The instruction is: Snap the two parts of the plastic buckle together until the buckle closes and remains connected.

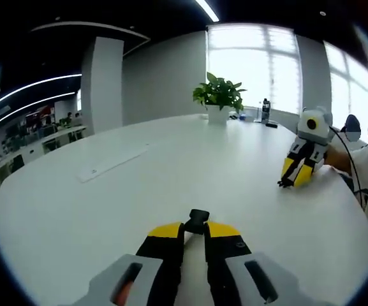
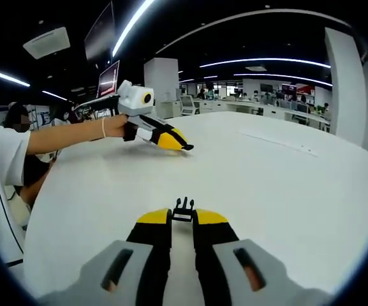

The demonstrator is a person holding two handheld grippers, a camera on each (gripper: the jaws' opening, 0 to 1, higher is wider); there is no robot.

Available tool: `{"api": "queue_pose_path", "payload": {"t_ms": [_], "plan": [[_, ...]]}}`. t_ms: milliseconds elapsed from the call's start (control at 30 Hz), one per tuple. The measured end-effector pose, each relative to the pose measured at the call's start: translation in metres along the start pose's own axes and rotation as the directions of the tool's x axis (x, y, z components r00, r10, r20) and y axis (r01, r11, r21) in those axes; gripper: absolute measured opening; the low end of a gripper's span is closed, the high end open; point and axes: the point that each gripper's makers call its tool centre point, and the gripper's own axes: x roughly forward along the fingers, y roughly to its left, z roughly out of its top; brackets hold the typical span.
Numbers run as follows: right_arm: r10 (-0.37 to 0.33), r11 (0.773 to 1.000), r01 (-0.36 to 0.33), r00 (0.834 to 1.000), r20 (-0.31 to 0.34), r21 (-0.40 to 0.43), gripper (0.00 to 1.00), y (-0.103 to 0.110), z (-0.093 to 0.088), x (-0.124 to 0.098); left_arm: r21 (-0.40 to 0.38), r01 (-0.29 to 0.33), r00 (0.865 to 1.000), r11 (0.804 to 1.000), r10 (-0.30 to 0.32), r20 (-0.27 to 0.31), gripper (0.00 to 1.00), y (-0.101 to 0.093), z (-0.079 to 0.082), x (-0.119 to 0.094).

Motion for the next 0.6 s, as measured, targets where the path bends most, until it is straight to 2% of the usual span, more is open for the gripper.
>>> {"api": "queue_pose_path", "payload": {"t_ms": [300,467,600], "plan": [[0.046,0.999,-0.046,0.999,0.006,-0.011,0.12,0.001,0.001,-0.001,0.0,0.046,0.999,0.999,-0.046,-0.002,0.12,-0.022,-0.002,-0.003],[0.081,0.995,-0.081,0.997,0.008,-0.05,0.12,0.006,0.004,-0.001,0.025,0.083,0.996,0.996,-0.083,-0.016,0.12,-0.04,-0.003,-0.008],[0.108,0.99,-0.106,0.994,0.012,-0.091,0.12,0.011,0.007,-0.001,0.024,0.111,0.994,0.994,-0.111,0.001,0.12,-0.052,-0.002,-0.012]]}}
